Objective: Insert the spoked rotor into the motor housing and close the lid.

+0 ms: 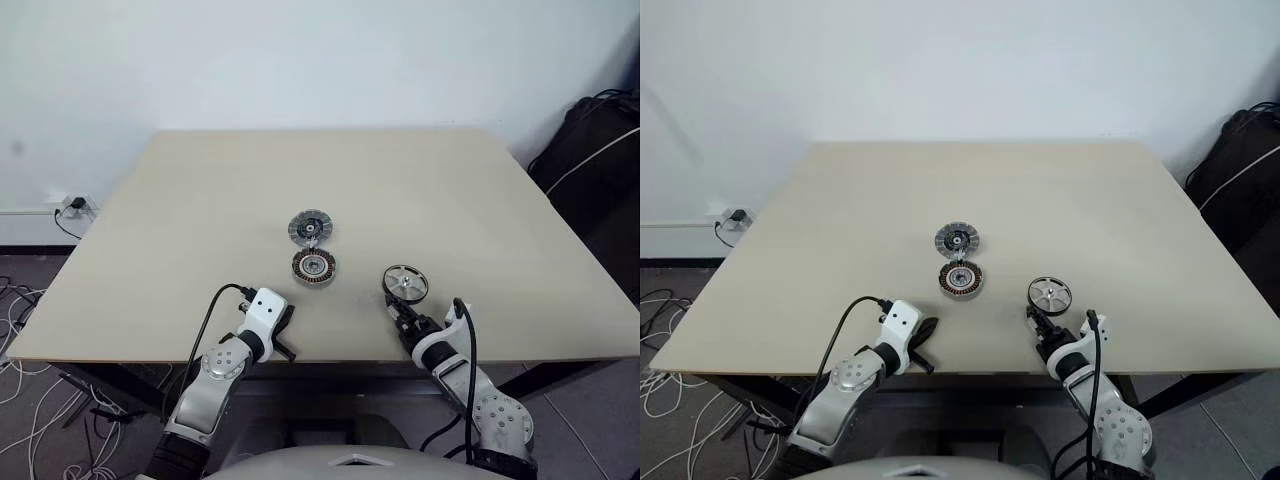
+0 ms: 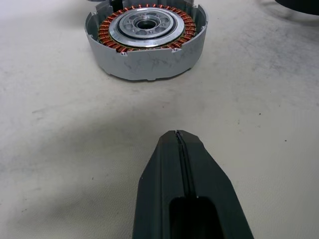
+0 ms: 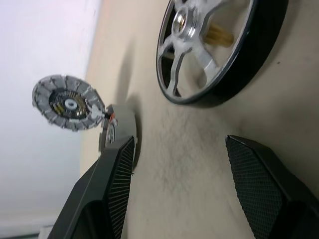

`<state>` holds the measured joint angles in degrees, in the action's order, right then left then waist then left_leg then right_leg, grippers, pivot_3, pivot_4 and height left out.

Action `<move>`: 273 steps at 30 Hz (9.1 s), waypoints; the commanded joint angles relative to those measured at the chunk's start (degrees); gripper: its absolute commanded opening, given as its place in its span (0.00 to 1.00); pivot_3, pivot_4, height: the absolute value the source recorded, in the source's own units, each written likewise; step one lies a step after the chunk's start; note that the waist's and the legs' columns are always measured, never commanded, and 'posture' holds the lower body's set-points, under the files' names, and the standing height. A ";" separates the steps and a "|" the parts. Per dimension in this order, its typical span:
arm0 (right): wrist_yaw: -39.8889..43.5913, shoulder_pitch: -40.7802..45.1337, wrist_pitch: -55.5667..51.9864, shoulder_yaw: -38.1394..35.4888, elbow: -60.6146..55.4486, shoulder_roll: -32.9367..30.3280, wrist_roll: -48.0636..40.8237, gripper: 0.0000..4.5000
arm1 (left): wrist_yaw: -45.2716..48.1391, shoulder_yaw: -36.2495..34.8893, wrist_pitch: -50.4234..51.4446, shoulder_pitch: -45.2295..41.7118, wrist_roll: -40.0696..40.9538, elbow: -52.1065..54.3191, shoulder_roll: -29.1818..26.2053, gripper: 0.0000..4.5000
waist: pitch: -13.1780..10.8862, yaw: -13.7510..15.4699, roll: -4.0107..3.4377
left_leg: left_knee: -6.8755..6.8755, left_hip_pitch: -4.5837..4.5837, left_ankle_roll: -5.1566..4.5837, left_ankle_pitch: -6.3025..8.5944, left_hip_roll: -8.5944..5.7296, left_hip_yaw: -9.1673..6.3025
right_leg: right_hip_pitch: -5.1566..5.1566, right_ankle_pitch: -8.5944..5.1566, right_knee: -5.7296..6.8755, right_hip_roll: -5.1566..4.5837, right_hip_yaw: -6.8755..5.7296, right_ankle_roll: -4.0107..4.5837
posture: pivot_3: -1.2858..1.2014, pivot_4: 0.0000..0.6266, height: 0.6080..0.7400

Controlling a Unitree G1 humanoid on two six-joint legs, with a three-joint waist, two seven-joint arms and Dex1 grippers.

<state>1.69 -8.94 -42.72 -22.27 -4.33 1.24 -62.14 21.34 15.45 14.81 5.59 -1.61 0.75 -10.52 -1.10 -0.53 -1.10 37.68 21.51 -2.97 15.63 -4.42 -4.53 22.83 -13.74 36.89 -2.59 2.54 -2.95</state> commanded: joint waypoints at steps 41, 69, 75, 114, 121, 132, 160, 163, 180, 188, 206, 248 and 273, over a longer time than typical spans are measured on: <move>-0.19 5.04 7.93 -5.04 3.98 3.67 -2.21 0.40 | 0.41 -0.32 0.16 -1.64 0.04 2.26 -1.16 0.00 | 0.25 -0.09 -0.36 | 0.04 -0.01 -0.04 -0.03 -0.01 0.01 | -0.01 0.03 0.02 0.01 0.01 -0.03 | 0.52 0.00 1.00; 4.61 7.57 7.31 7.37 -4.83 6.35 -0.39 0.08 | -0.88 -0.65 0.03 -0.05 0.77 3.18 0.38 0.00 | 0.30 -0.10 -0.39 | 0.03 -0.05 -0.04 -0.03 -0.01 0.03 | -0.01 0.03 0.03 0.00 0.03 -0.03 | 0.52 0.00 1.00; 4.30 11.04 5.52 11.81 -0.16 6.90 0.55 0.08 | -1.32 -0.89 0.22 0.69 1.23 2.91 1.56 0.00 | 0.30 -0.15 -0.38 | 0.03 -0.05 -0.05 -0.03 -0.01 0.03 | -0.01 0.03 0.03 0.01 0.03 -0.03 | 0.52 0.00 1.00; 10.63 25.27 5.71 10.92 23.47 10.86 1.70 0.08 | -3.15 -3.35 1.51 5.92 0.90 9.98 -0.97 0.00 | 0.32 -0.42 -0.39 | -0.06 -0.08 0.01 -0.05 -0.05 0.02 | 0.06 0.08 0.10 0.04 0.03 0.05 | 0.52 0.00 1.00; 9.73 23.45 3.98 9.93 22.59 10.78 2.32 0.08 | -3.48 -3.16 1.40 5.98 0.90 9.80 -0.52 0.00 | 0.32 -0.52 -0.39 | -0.06 -0.08 0.01 -0.05 -0.05 0.03 | 0.06 0.08 0.10 0.04 0.03 0.05 | 0.52 0.00 1.00; 9.33 23.24 2.54 9.21 23.62 11.14 3.43 0.08 | -3.34 -2.91 1.22 5.42 1.02 9.20 -0.31 0.00 | 0.32 -0.68 -0.39 | -0.06 -0.08 0.01 -0.05 -0.05 0.03 | 0.06 0.08 0.10 0.04 0.03 0.05 | 0.52 0.00 1.00; 8.36 21.29 -0.38 8.13 25.93 11.20 6.25 0.08 | -3.35 -2.99 1.20 5.45 1.01 8.63 -0.27 0.00 | 0.34 -0.69 -0.41 | -0.06 -0.13 0.01 -0.05 -0.05 0.03 | 0.01 0.08 0.10 0.03 0.03 0.06 | 0.52 0.00 1.00; 8.05 21.31 -0.63 7.67 25.99 11.20 6.33 0.08 | -3.41 -3.01 1.20 5.38 1.02 8.54 -0.18 0.00 | 0.34 -0.69 -0.42 | -0.06 -0.15 0.01 -0.05 -0.05 0.03 | -0.01 0.08 0.09 0.03 0.03 0.06 | 0.52 0.00 1.00; 7.75 21.46 -2.15 7.17 25.72 11.06 6.46 0.80 | -3.44 -3.06 1.19 4.93 1.01 8.01 0.34 0.00 | 0.37 -0.74 -0.43 | -0.07 -0.38 0.02 -0.04 -0.05 0.03 | -0.25 0.07 0.08 0.02 0.03 0.06 | 0.52 0.00 1.00; 7.73 20.55 -2.97 7.65 22.07 10.57 5.87 0.99 | -3.53 -2.93 0.98 4.85 1.01 7.83 0.69 0.00 | 0.38 -0.83 -0.39 | -0.06 -0.61 0.03 -0.04 -0.05 0.03 | -0.46 0.00 0.07 0.04 0.03 -0.08 | 0.52 0.00 1.00; 6.37 15.23 8.00 24.04 1.66 2.84 25.79 0.99 | -3.47 -2.69 0.25 4.20 0.91 6.87 1.45 0.00 | 0.30 -0.76 -0.34 | -0.20 -0.41 0.03 -0.01 -0.03 0.03 | -0.23 -0.15 0.01 0.01 0.05 -0.20 | 0.52 0.00 1.00; 8.45 37.95 16.18 39.57 33.99 1.02 66.16 0.00 | -6.87 -2.29 -3.67 4.28 0.22 4.12 3.90 0.00 | 0.04 -0.31 0.17 | -0.28 -0.55 0.24 -0.13 -0.06 0.01 | -0.22 0.05 0.10 0.12 -0.06 0.15 | 0.52 0.00 1.00; 45.00 44.61 14.42 61.60 13.18 -21.91 78.19 0.47 | -6.85 -1.60 -5.21 2.93 0.27 1.16 5.49 0.00 | 0.04 -0.06 0.30 | -0.32 -0.69 0.23 -0.17 -0.07 0.00 | -0.35 0.04 0.08 0.07 -0.15 0.16 | 0.52 0.00 1.00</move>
<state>45.02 33.39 -29.82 39.08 10.18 -20.24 14.79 14.67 13.85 11.28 9.43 -1.56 1.89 -5.51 -1.06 -0.59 -0.80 37.37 20.81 -2.73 15.47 -4.49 -4.53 22.47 -13.71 36.97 -2.52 2.39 -2.78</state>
